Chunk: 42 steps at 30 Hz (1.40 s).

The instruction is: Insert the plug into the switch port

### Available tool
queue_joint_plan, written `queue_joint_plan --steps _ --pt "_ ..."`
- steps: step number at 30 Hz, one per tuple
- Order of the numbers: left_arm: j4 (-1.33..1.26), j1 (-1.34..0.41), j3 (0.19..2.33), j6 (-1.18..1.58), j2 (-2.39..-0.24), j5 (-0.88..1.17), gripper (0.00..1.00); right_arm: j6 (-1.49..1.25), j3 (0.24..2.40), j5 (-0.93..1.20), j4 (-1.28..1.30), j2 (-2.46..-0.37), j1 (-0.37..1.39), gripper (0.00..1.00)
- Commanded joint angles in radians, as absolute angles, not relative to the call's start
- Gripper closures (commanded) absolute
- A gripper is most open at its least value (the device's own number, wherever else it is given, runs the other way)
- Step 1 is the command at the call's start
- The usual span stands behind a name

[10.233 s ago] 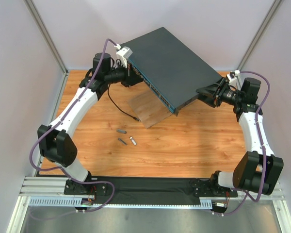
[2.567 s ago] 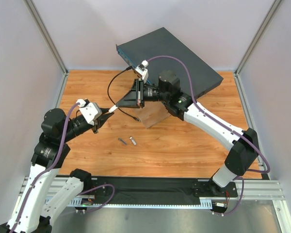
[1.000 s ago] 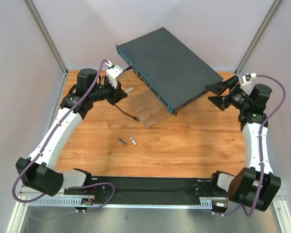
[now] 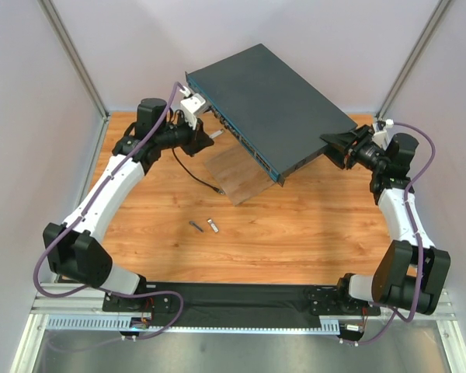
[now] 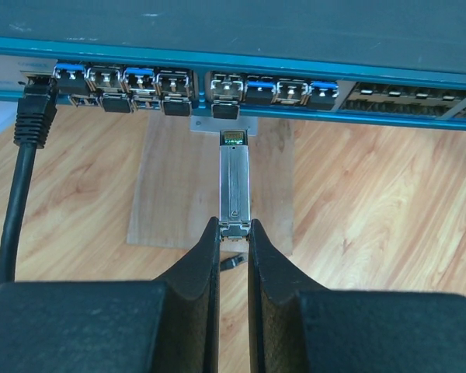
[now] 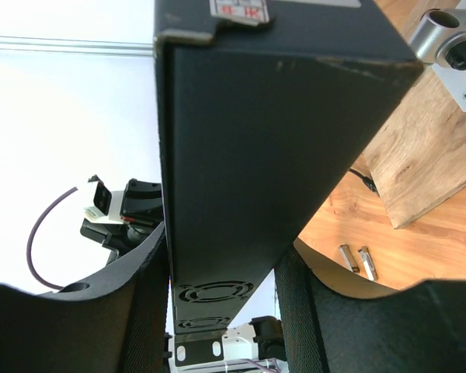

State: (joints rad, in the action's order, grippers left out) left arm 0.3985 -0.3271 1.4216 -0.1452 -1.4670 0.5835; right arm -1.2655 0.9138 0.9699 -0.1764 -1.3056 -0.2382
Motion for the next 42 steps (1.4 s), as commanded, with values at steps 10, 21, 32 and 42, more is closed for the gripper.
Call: queue_joint_plan --steps 10,21,32,42 --pt "0.364 -0.371 1.431 -0.097 -1.424 0.618 1.00 -1.144 0.951 0.917 -0.272 -1.312 -0.222 1.00" --pt "0.379 -0.371 1.493 -0.101 -1.471 0.574 1.00 -1.144 0.962 0.917 -0.270 -1.325 -0.222 1.00" --pt "0.379 -0.373 1.525 -0.103 -1.499 0.522 1.00 -1.143 0.971 0.919 -0.267 -1.332 -0.221 1.00" --pt "0.406 -0.390 1.539 -0.130 -1.522 0.477 1.00 -1.138 0.976 0.919 -0.259 -1.333 -0.221 1.00"
